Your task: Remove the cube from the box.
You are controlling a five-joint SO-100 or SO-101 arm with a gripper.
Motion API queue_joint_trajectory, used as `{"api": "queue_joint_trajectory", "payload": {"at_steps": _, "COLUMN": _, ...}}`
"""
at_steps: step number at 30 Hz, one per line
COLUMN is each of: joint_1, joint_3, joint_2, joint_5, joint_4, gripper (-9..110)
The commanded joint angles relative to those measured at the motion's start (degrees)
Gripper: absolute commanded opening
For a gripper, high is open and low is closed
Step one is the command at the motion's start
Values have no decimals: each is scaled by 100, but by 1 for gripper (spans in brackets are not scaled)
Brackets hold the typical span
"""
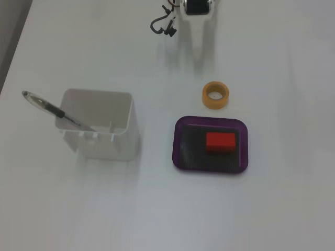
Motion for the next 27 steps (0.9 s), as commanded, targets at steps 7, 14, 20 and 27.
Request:
{"api": "queue_joint_trajectory", "payload": {"at_steps": 7, "joint_1": -44, "joint_3": 88, "joint_2": 483, "joint_5": 35, "joint_4": -132, "gripper": 0}}
{"api": "queue_joint_trajectory", "payload": {"at_steps": 14, "joint_1": -44, "joint_3": 88, "joint_2": 483, "joint_5": 35, "joint_4": -132, "gripper": 0}}
{"api": "queue_joint_trajectory", "payload": {"at_steps": 20, "joint_1": 18, "joint_3": -334, "joint_2": 448, "joint_5": 18, "joint_4": -35, "gripper": 0}}
{"api": "queue_joint_trajectory", "payload": {"at_steps": 27, "joint_1": 44, "joint_3": -2039, "joint_2": 281, "joint_5": -26, "joint_4": -35, "gripper": 1}}
